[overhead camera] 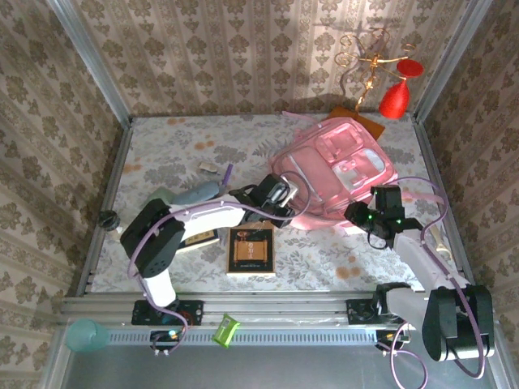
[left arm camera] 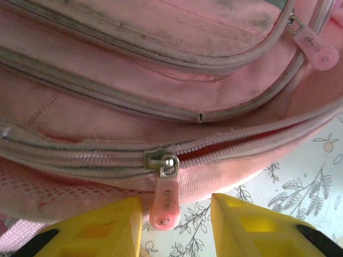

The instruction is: Pack books, pencil case, and school supplies into a backpack

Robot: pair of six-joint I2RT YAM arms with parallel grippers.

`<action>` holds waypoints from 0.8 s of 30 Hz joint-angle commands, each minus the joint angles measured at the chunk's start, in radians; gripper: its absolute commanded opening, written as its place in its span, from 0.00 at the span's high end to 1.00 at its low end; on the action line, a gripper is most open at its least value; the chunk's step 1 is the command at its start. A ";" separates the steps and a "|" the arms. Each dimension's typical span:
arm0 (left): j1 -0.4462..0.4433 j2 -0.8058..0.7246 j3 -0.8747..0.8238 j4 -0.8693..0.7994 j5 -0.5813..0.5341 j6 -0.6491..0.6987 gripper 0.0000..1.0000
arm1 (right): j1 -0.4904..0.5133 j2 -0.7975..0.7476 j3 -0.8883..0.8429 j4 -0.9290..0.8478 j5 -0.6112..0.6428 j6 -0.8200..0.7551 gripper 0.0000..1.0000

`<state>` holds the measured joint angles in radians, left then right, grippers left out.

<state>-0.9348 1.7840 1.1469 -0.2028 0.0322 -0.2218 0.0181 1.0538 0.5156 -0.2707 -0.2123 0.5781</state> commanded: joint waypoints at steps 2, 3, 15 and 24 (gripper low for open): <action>-0.001 0.052 0.056 -0.077 -0.049 0.039 0.62 | 0.008 0.001 0.019 0.005 0.016 -0.006 0.63; -0.004 0.058 0.061 -0.080 -0.064 0.042 0.62 | 0.008 0.002 0.017 0.008 0.015 -0.005 0.63; -0.067 0.168 0.130 -0.140 -0.256 0.046 0.63 | 0.007 0.023 0.017 0.024 0.001 -0.004 0.63; -0.080 0.226 0.149 -0.121 -0.278 0.040 0.68 | 0.007 0.035 0.024 0.033 -0.012 -0.003 0.63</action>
<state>-1.0168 1.9530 1.2987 -0.2840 -0.2249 -0.1787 0.0181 1.0801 0.5156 -0.2501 -0.2142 0.5785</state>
